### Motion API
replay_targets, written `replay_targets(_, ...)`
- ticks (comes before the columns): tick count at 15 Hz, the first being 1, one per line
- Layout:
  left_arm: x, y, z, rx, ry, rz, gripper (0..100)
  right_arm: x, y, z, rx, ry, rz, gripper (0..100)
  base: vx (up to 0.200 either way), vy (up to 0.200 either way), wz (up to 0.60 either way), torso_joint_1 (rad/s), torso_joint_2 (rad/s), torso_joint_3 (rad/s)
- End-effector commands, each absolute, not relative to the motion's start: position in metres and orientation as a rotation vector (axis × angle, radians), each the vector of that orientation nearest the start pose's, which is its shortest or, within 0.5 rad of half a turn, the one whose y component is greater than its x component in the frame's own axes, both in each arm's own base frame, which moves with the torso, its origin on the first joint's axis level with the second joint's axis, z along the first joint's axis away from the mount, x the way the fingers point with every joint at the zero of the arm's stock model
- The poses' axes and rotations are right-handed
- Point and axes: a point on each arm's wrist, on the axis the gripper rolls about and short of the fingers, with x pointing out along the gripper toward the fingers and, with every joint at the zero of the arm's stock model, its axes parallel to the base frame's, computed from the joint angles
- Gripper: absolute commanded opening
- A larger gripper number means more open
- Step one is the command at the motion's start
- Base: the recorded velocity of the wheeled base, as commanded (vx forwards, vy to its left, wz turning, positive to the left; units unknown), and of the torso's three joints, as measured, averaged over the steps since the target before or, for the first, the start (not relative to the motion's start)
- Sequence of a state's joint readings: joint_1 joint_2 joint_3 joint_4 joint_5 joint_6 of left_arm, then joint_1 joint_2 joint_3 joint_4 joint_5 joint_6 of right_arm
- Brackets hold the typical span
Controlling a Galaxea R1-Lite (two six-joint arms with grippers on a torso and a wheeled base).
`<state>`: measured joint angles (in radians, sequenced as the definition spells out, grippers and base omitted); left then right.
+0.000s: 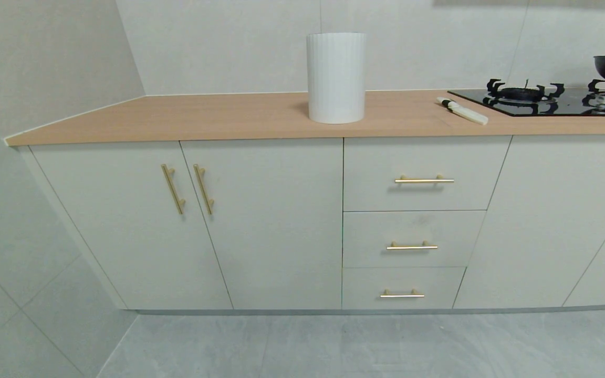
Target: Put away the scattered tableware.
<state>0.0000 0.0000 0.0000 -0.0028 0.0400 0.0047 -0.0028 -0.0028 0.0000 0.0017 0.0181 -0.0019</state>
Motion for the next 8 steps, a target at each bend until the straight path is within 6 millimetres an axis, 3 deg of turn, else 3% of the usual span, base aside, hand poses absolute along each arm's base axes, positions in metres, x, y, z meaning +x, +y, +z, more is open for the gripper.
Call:
replay_targets(1, -0.0228, 0.0009, 0.0758, 0.005, -0.003, 0.04, 100, -0.0228, 0.0004, 0.0752, -0.002, 0.003, 0.017, 100, 0.0, 0.0, 0.0, 0.0, 0.0, 0.0)
replay_targets(5, -0.0228, 0.0009, 0.0758, 0.006, -0.003, 0.038, 100, -0.0228, 0.0004, 0.0752, 0.0, 0.003, 0.017, 100, 0.0, 0.0, 0.0, 0.0, 0.0, 0.0)
replay_targets(8, -0.0228, 0.0009, 0.0758, 0.006, -0.003, 0.038, 100, -0.0228, 0.0004, 0.0752, 0.0, 0.003, 0.017, 100, 0.2, 0.0, 0.0, 0.002, 0.0, 0.005)
